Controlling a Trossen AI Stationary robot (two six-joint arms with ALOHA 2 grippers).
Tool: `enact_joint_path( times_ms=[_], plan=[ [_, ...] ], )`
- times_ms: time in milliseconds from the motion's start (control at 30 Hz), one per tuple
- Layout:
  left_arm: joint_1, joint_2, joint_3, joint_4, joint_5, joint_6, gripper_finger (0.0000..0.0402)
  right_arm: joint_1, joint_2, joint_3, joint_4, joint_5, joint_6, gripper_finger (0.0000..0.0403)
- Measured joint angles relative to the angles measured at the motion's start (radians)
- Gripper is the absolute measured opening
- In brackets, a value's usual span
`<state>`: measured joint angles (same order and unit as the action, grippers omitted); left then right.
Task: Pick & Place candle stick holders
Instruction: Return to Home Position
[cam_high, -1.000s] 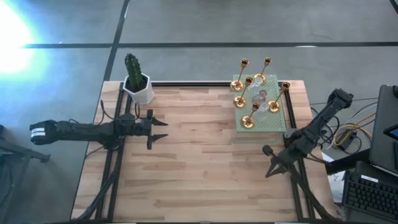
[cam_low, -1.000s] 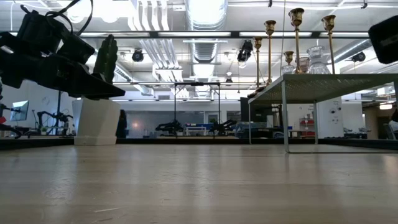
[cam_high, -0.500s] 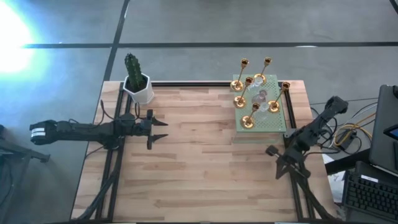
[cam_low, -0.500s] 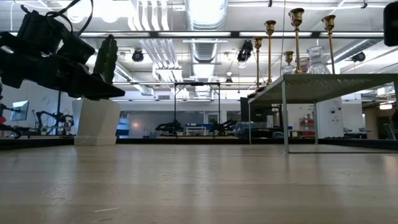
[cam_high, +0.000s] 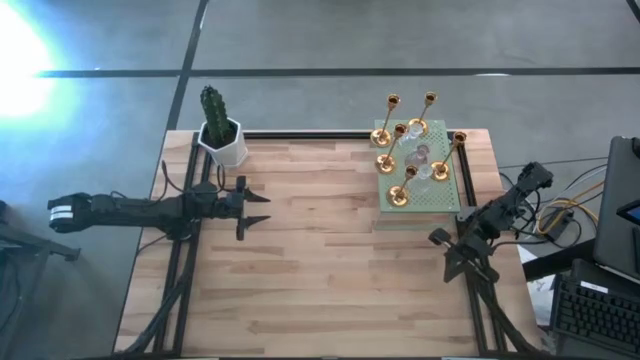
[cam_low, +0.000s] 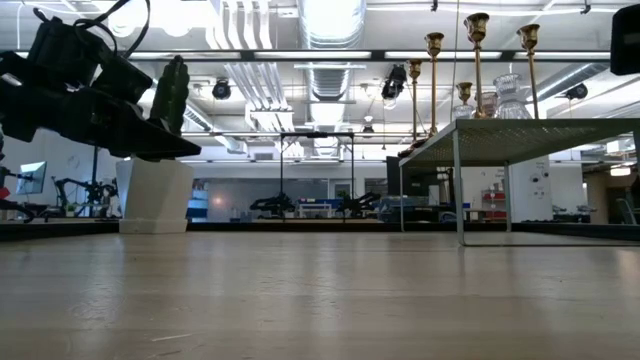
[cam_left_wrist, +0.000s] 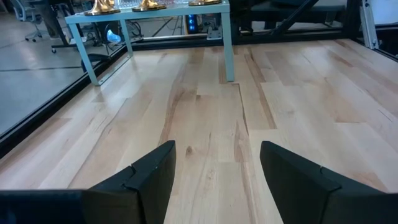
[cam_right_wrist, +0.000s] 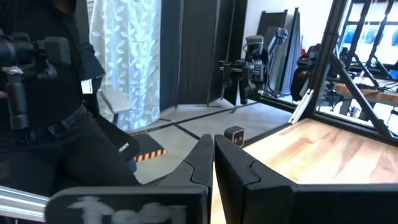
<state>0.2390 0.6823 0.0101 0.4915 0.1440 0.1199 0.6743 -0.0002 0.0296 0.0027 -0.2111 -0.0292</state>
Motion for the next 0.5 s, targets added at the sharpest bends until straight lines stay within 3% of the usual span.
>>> enact_joint_path(
  times_ms=[500],
  plan=[
    [0.0,0.0,0.0,-0.006,0.0,0.0,0.0239,0.0,0.042,0.0,0.001,0.003,0.003,0.0008]
  ],
)
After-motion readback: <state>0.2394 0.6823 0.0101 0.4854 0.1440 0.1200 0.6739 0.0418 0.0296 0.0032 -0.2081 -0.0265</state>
